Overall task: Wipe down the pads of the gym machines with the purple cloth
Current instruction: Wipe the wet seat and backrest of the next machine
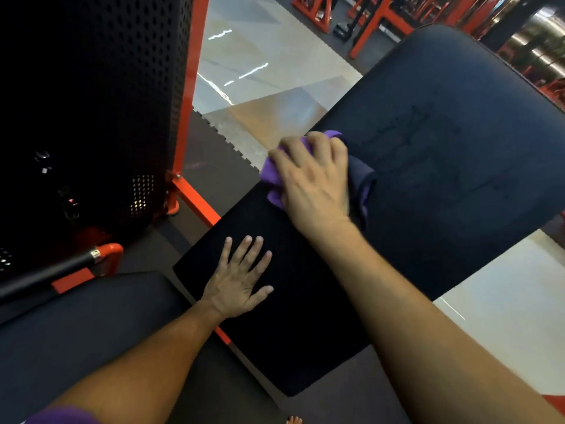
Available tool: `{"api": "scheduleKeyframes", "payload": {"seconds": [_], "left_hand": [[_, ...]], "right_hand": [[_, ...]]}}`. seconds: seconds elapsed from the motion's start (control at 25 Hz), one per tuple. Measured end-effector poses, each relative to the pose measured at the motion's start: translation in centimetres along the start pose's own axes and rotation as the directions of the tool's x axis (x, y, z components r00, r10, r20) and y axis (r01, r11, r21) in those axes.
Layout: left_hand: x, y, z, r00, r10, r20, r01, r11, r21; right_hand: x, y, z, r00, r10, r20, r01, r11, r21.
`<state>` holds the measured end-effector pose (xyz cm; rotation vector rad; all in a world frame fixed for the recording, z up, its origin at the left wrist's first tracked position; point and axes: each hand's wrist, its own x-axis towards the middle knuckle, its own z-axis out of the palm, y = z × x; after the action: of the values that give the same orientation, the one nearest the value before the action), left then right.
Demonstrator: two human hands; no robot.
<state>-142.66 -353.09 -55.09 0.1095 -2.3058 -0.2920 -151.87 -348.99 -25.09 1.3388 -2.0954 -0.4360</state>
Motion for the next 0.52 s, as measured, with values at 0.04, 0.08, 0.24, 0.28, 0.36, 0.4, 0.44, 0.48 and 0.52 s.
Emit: {"api": "scheduleKeyframes", "payload": {"seconds": [0.04,0.08,0.24,0.28,0.36,0.4,0.44,0.48,0.52], "left_hand": [[0.0,-0.2,0.1,1.000,0.005,-0.011,-0.005,1.000,0.000],[-0.1,-0.2,0.2,1.000,0.007,-0.024,-0.007,1.000,0.003],[-0.2,0.0,0.7,0.998,0.004,-0.064,-0.003,1.000,0.013],[-0.1,0.1,0.7,0.997,0.009,-0.072,-0.008,1.000,0.020],[0.0,0.0,0.7,0.998,0.007,-0.069,-0.006,1.000,0.023],[0.0,-0.1,0.7,0.998,0.005,-0.058,-0.004,1.000,0.017],[-0.2,-0.1,0.7,0.999,0.002,-0.050,-0.001,1.000,0.017],[-0.3,0.0,0.6,0.999,-0.001,-0.044,0.002,1.000,0.021],[-0.2,0.1,0.3,1.000,-0.001,-0.030,0.001,1.000,0.022]], "right_hand": [[0.4,-1.3,0.4,1.000,-0.009,0.024,0.009,1.000,0.006],[0.0,-2.1,0.6,0.998,-0.058,0.039,0.057,0.998,0.026],[-5.9,1.4,-1.0,0.968,-0.248,0.036,0.244,0.964,0.106],[-6.0,2.9,-1.8,0.975,-0.223,0.010,0.221,0.971,0.094],[-3.5,3.8,-2.4,0.995,-0.101,-0.013,0.102,0.994,0.031],[-1.8,3.4,-2.5,0.999,-0.044,-0.008,0.044,0.999,-0.003],[-0.4,2.5,-2.1,1.000,-0.018,-0.001,0.018,1.000,-0.021],[0.6,1.3,-1.8,0.999,-0.048,0.022,0.048,0.999,-0.020],[0.8,0.3,-1.4,0.992,-0.118,0.053,0.118,0.993,0.004]]}}
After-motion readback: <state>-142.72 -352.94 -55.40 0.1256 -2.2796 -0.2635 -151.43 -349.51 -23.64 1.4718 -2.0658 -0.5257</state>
